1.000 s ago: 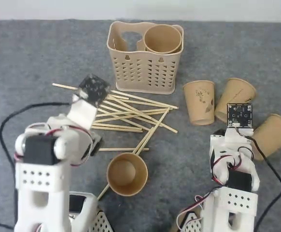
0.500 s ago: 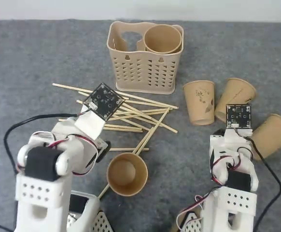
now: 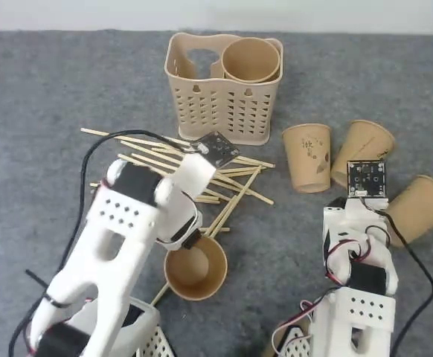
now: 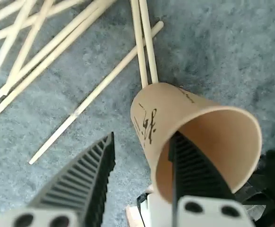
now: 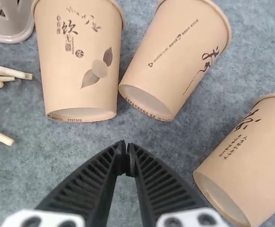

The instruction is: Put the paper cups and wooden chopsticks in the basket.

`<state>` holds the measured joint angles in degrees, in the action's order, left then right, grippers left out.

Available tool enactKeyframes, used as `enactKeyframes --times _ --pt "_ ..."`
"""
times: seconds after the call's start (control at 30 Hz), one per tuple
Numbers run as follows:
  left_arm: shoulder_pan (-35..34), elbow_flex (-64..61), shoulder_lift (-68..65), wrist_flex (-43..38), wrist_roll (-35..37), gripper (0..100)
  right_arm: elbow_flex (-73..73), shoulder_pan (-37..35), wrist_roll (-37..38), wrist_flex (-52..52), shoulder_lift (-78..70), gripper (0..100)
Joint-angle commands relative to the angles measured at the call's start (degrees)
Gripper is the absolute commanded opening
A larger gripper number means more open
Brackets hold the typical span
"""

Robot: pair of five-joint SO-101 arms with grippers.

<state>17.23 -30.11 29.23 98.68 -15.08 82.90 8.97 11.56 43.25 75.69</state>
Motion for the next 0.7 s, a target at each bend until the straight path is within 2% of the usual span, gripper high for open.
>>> enactKeyframes --times 0.0,0.2,0.33,0.53,0.67 --pt "0.35 1.45 -0.18 2.02 -0.79 18 -0.62 -0.48 0.7 -1.27 0.66 1.3" --pt "0.35 -2.33 -0.09 -0.18 -0.88 16 -0.62 -0.48 0.7 -1.27 0.66 1.3" --pt "0.7 -5.14 -0.18 -3.96 -0.79 1 -0.62 -0.48 0.7 -1.27 0.66 1.3" --pt "0.35 -6.29 0.0 -4.84 -0.53 1 -0.53 -0.48 0.7 -1.27 0.66 1.3" --pt "0.26 -1.19 0.0 -4.4 1.49 1 -0.53 -0.48 0.7 -1.27 0.66 1.3"
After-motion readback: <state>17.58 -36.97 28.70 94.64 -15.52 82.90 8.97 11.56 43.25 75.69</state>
